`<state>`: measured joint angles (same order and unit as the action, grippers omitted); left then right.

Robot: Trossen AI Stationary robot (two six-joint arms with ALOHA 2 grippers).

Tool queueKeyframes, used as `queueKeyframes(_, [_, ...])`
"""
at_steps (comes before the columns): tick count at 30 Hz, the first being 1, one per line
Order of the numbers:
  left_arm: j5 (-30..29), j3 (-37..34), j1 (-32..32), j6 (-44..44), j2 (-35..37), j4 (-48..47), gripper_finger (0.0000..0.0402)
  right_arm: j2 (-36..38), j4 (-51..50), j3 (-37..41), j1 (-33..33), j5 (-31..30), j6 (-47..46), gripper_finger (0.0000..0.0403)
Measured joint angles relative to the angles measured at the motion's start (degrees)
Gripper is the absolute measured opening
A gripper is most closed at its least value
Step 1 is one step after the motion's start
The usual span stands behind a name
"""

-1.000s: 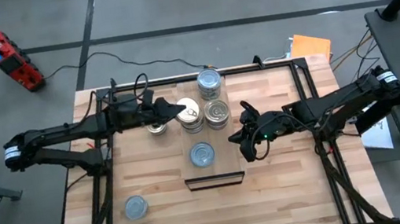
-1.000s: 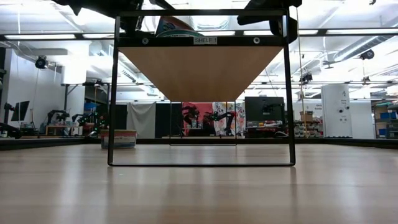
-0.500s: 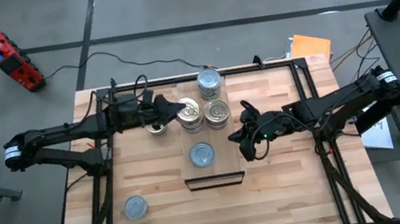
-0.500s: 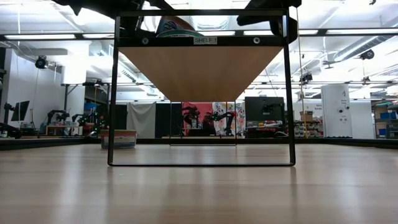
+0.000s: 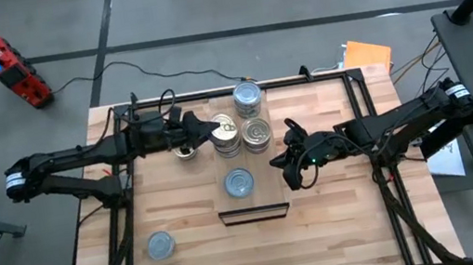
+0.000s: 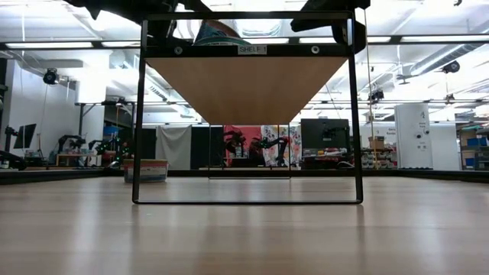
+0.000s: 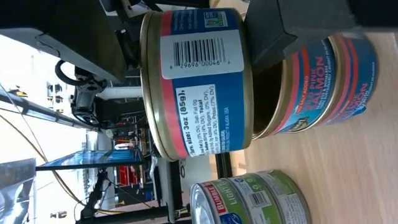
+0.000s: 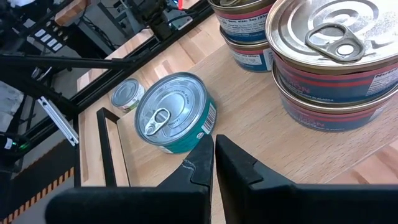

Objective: Stack canned seafood by type on shelf
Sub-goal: Stack the blue-pink tuna can on top of the blue-pink tuna can on the shelf aligned with the other blue-pink tuna can

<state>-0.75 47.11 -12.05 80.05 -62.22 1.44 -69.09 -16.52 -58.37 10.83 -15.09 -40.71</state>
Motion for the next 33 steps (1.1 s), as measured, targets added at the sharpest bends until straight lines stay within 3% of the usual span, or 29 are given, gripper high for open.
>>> queueKeyframes(8, [2.80,0.00,0.02,0.00,0.22,0.06,0.0284,-0.01,-0.01,0.00,0.00,-0.04,-0.63,0.0009])
queueKeyframes(33, [3.28,0.90,1.44,-0.12,-0.79,-3.17,0.0284,0.01,-0.12,0.00,0.00,-1.44,-0.65,0.0009])
